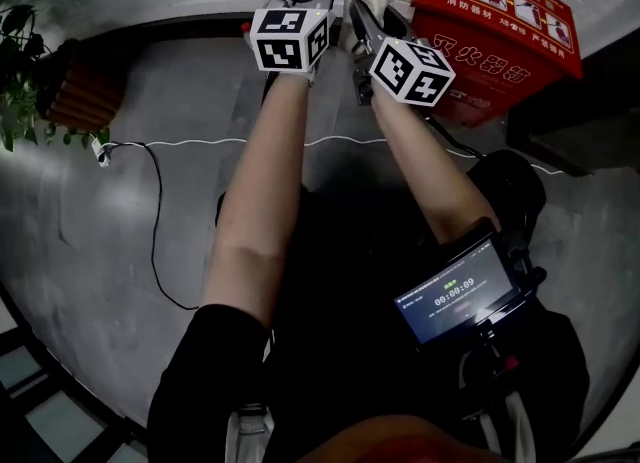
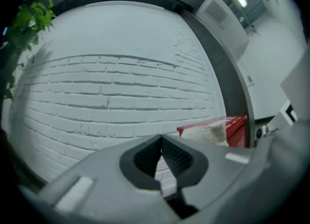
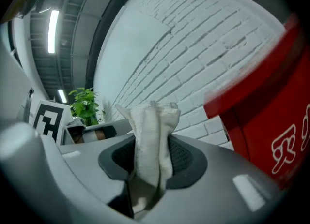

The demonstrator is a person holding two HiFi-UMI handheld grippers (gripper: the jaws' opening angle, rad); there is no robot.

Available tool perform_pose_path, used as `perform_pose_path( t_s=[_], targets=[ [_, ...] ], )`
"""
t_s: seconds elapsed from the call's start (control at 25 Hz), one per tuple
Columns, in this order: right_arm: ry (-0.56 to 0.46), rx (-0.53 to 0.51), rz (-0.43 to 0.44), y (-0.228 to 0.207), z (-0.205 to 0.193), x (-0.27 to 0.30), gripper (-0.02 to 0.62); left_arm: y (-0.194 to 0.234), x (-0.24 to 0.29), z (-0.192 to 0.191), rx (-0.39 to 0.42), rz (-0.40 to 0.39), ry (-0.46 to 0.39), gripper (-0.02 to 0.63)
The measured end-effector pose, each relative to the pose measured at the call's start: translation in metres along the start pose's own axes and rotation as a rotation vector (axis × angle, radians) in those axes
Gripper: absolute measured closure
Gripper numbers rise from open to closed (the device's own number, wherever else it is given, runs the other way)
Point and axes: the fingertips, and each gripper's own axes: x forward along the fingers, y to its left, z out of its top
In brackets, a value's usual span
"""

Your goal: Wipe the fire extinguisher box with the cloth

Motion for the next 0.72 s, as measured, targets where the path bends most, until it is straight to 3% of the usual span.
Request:
perform_pose_path(
  t_s=[0.2,0.4,0.72],
  targets=[
    [-0.083,0.152,-0.103,-0.034,-0.007,0.019,0.463,-0.001,0.013,-0.021,0.014,-0.08,0.038,0.603],
    [-0.173,0.192,-0.233,-0.062,-0.007,0.025,0.463,-0.018,0.03,-0.035,0.041,-0.19,0.051,0.603],
    [-0.301,0.348,-0.379,-0.102,-0.021,0.025,0.469,-0.014,0.056,-0.061,0.04,-0.286,0.067,0.603]
  ],
)
